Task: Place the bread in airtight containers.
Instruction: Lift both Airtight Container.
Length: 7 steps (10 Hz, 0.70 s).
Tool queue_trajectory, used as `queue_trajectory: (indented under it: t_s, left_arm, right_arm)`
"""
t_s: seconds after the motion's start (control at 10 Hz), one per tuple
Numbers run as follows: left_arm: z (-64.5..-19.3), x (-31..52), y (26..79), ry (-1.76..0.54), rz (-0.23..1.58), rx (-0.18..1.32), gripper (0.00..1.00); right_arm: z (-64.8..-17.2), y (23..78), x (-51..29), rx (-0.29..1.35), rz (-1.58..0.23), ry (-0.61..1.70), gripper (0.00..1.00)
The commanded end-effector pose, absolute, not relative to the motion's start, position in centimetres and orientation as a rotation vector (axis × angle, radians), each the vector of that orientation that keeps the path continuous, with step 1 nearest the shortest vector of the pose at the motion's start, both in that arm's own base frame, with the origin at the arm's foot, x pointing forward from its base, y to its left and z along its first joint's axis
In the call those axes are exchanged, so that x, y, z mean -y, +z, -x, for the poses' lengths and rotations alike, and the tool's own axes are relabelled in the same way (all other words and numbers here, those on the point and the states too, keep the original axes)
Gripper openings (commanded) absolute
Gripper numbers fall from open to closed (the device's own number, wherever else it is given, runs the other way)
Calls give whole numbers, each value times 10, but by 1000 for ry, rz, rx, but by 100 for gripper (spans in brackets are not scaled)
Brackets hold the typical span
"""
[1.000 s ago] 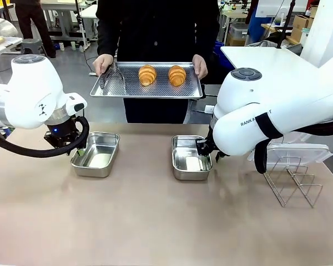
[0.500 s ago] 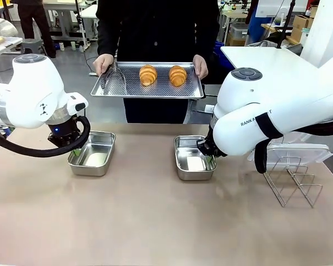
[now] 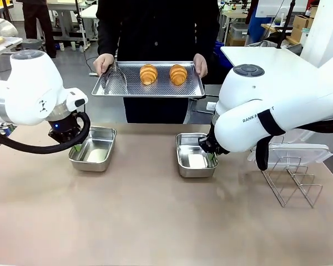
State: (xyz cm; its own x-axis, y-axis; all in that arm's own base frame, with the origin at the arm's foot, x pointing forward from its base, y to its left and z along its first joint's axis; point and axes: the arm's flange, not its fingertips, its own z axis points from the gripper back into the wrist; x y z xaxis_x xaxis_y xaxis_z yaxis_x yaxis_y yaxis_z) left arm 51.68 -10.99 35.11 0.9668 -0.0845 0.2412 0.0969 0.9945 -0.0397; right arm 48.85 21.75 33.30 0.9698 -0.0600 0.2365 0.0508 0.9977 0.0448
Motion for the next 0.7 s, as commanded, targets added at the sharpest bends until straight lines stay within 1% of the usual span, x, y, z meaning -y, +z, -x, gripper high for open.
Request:
queue_trajectory:
  t_s: [0.0, 0.3, 0.4, 0.6]
  left_arm:
    - [-513, 107, 389, -116, 94, 286, 0]
    - [-497, 118, 455, -88, 106, 312, 0]
    - [-492, 123, 464, -88, 116, 312, 0]
    - [-481, 128, 480, -62, 114, 324, 0]
  right_arm:
    - [-493, 378, -211, 259, -54, -63, 0]
    - [-485, 445, -199, 284, -78, -29, 0]
    - [-480, 460, -196, 284, -89, -6, 0]
    - [-476, 473, -190, 279, -82, 12, 0]
